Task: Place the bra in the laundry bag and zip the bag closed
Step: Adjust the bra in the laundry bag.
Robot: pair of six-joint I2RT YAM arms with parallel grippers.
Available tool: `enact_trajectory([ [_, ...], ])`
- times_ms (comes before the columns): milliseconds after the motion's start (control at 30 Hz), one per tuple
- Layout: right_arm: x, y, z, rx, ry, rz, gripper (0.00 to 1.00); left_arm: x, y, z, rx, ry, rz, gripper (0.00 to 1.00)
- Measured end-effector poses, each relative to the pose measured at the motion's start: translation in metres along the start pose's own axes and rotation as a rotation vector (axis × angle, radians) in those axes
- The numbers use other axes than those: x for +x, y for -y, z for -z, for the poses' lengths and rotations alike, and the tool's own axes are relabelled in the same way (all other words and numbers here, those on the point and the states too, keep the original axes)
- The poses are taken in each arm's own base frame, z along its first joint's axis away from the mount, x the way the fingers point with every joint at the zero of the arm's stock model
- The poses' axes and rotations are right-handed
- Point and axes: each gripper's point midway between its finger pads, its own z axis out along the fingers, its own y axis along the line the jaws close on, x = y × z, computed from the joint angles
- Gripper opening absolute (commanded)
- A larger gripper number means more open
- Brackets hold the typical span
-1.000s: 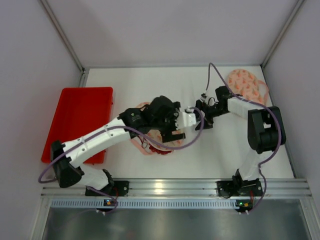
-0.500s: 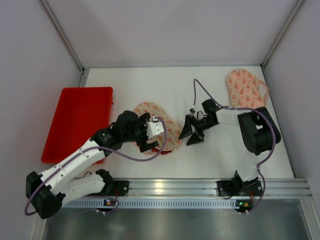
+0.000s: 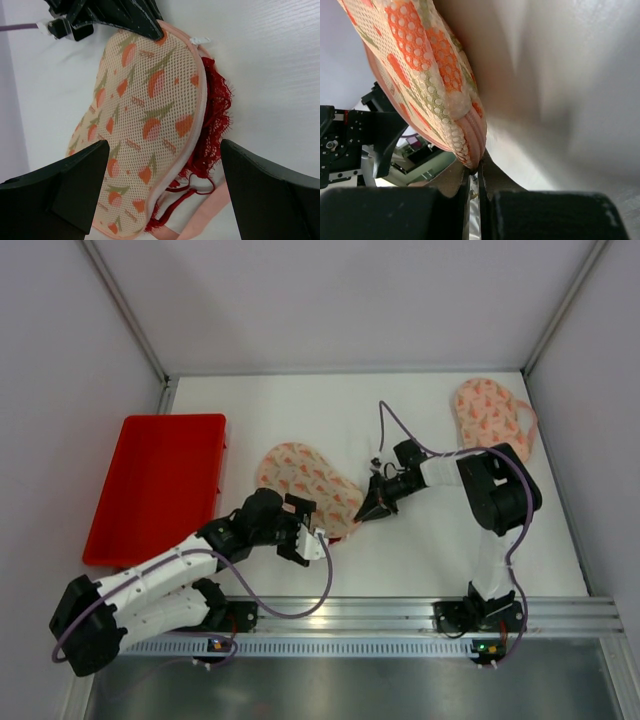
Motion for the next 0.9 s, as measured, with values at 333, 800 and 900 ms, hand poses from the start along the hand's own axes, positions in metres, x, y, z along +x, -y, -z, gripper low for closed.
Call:
enact_trajectory([
  [333, 0.002, -0.008, 0.002, -0.041, -0.017, 0.008, 0.0, -0.016, -0.007, -0.026, -0.041, 0.065, -0.151, 0.99],
  [800, 0.002, -0.014, 0.0, -0.095, -0.066, -0.011, 0.0, -0.003, 0.009, -0.045, -0.05, 0.044, -0.227, 0.99],
  [900, 0.003, -0.015, 0.0, -0.103, -0.075, -0.016, 0.0, 0.0, 0.013, -0.045, -0.061, 0.037, -0.243, 0.99],
])
